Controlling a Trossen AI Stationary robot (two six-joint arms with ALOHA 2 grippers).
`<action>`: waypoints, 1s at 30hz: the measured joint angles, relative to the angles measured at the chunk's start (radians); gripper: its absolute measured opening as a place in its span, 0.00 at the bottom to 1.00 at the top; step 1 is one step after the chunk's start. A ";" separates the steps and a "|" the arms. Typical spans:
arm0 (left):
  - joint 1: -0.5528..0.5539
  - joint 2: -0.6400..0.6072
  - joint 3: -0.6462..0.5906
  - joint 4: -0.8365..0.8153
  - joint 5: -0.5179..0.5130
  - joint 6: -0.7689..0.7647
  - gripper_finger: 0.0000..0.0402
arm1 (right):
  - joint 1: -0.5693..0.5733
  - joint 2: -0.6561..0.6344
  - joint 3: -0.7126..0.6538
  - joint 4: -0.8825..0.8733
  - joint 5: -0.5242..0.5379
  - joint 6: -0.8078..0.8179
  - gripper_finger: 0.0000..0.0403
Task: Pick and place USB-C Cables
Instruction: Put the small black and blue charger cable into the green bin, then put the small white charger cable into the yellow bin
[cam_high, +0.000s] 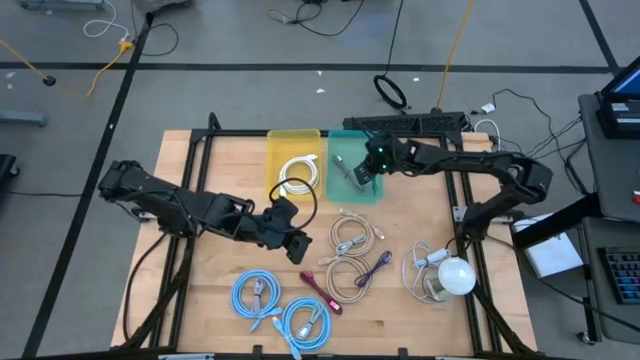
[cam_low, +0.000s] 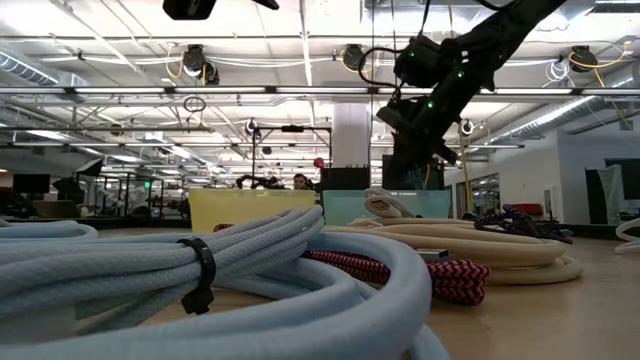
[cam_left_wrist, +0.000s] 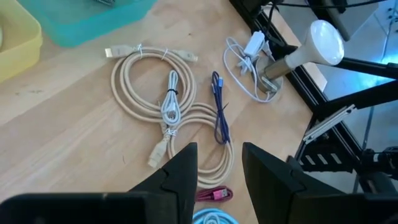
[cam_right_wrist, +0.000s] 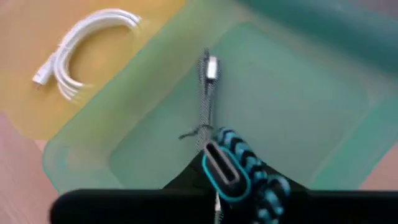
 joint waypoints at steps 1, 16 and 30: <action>-0.002 0.000 0.000 0.000 -0.007 0.000 0.32 | 0.000 0.000 0.000 0.002 0.000 -0.009 0.11; 0.023 0.000 0.000 -0.113 -0.087 0.017 0.32 | 0.026 -0.204 0.044 0.229 -0.261 0.123 0.61; 0.137 0.248 0.000 -0.008 0.254 0.544 0.32 | 0.586 -0.685 0.128 -0.311 -0.213 0.140 0.64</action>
